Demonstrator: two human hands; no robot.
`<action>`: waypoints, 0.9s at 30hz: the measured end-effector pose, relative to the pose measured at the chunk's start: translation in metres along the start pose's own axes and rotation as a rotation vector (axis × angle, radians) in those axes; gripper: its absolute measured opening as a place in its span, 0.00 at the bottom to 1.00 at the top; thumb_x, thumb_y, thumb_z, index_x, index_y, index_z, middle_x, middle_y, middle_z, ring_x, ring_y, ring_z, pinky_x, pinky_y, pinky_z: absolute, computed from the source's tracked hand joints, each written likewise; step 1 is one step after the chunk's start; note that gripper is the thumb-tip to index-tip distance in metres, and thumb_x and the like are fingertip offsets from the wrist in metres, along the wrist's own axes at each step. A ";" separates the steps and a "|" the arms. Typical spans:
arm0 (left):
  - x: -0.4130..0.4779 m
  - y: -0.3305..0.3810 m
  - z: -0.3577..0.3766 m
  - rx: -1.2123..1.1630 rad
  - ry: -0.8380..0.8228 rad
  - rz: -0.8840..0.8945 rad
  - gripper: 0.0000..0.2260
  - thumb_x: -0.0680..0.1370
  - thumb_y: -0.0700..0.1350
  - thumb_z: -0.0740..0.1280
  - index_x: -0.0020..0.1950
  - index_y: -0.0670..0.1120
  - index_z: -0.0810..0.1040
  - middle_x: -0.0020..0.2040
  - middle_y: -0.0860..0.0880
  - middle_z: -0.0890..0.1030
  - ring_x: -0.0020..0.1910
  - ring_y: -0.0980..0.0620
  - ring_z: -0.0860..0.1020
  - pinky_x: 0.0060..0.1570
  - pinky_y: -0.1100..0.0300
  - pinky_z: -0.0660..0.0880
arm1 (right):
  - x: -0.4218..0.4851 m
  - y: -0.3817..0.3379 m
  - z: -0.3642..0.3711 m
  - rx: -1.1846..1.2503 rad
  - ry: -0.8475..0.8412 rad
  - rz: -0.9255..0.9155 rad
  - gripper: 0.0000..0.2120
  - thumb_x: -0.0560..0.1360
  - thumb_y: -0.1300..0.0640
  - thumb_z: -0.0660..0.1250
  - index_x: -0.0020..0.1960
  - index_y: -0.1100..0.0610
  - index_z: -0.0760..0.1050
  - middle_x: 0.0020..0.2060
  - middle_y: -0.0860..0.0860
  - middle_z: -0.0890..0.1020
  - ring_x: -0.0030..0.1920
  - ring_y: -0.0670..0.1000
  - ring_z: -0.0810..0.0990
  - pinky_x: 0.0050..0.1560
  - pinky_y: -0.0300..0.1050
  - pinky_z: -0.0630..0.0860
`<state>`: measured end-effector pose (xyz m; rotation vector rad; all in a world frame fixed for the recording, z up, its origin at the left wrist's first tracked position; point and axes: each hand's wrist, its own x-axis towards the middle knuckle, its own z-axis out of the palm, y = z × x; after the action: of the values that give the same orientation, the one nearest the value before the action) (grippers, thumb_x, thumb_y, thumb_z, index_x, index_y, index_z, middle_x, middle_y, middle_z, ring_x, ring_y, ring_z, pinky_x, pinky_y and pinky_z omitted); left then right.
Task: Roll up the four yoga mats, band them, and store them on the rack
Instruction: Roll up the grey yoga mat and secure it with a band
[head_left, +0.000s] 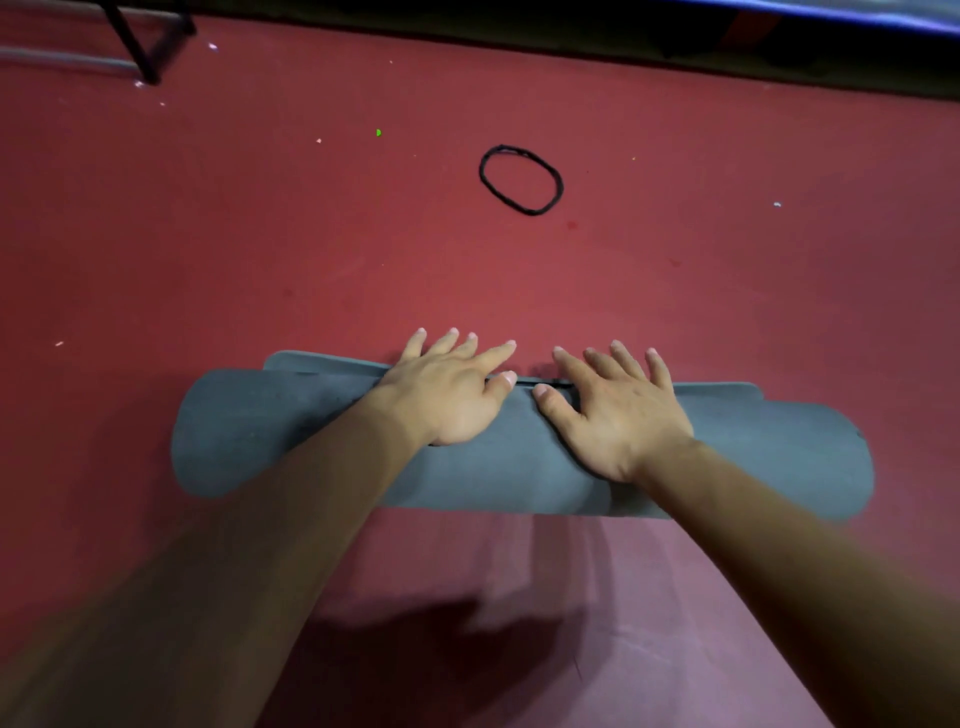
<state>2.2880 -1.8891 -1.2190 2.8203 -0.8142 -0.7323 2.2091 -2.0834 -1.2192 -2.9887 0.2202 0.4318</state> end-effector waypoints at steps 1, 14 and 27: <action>0.002 0.000 -0.001 -0.013 -0.025 0.000 0.25 0.84 0.61 0.42 0.81 0.62 0.48 0.82 0.48 0.58 0.82 0.48 0.50 0.78 0.45 0.39 | 0.002 0.000 -0.001 0.005 -0.020 -0.002 0.43 0.72 0.26 0.35 0.82 0.43 0.55 0.78 0.52 0.67 0.82 0.56 0.54 0.79 0.61 0.39; -0.045 0.009 0.017 0.090 0.159 0.128 0.37 0.74 0.70 0.34 0.80 0.61 0.58 0.73 0.54 0.71 0.68 0.50 0.69 0.65 0.51 0.62 | -0.051 -0.004 0.009 -0.071 0.132 -0.054 0.41 0.75 0.27 0.37 0.73 0.48 0.70 0.60 0.52 0.75 0.62 0.56 0.72 0.64 0.56 0.64; -0.068 0.010 0.023 0.146 0.201 0.190 0.42 0.70 0.76 0.34 0.80 0.62 0.55 0.69 0.54 0.72 0.64 0.49 0.73 0.65 0.49 0.66 | -0.068 0.008 0.006 -0.158 0.054 -0.258 0.62 0.60 0.11 0.44 0.77 0.55 0.64 0.69 0.52 0.74 0.72 0.58 0.69 0.76 0.59 0.58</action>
<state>2.2215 -1.8613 -1.2083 2.8268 -1.1187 -0.3689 2.1418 -2.0821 -1.2062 -3.1248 -0.2040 0.3546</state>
